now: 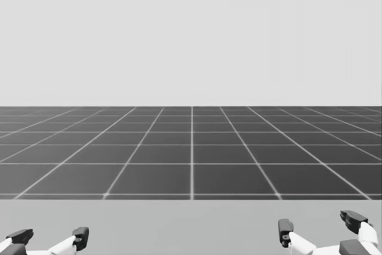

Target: Pick up the tomato soup can and lift it.

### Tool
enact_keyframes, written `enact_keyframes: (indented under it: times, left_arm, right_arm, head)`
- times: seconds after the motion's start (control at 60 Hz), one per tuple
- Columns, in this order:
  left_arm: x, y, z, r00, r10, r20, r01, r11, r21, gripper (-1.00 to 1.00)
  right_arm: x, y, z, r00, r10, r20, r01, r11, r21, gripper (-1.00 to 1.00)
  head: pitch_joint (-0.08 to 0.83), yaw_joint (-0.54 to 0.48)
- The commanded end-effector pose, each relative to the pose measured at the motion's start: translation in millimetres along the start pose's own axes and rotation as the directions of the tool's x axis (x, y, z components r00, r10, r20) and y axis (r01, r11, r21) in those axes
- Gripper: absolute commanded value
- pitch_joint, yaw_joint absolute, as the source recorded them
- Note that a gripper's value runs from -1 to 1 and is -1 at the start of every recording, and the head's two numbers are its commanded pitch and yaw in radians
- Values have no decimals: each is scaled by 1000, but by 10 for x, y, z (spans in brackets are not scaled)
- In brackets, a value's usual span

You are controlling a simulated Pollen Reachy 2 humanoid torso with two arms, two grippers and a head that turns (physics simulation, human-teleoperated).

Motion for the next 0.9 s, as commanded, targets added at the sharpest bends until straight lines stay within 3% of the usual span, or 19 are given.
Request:
enact_keyframes:
  times: [0.017, 0.15, 0.267, 0.65, 0.9]
  left_arm:
    - [6, 1, 6, 1000, 1, 1, -1, 1000, 3, -1000]
    - [11, 1, 12, 1000, 0, 3, 0, 1000, 4, -1000]
    - [12, 2, 17, 1000, 2, 3, -2, 1000, 0, -1000]
    - [9, -3, 21, 1000, -12, 28, 13, 1000, -13, -1000]
    - [-4, -27, 21, 998, -38, 44, 38, 999, -14, -1000]
  right_arm:
    - [-10, 15, 12, 1000, -7, 21, 8, 999, -37, -1000]
    - [14, 16, 1, 1000, -15, -8, 15, 1000, 16, -1000]
    - [7, 16, -4, 1000, -16, -5, 16, 1000, -6, -1000]
    - [-12, 10, -28, 1000, -19, -12, 18, 1000, -19, -1000]
    - [-23, 5, -36, 1000, -17, -17, 17, 1000, -17, -1000]
  head:
    - [-8, 3]
    - [19, 1]
    - [70, -10]
    - [334, -3]
    - [486, 58]
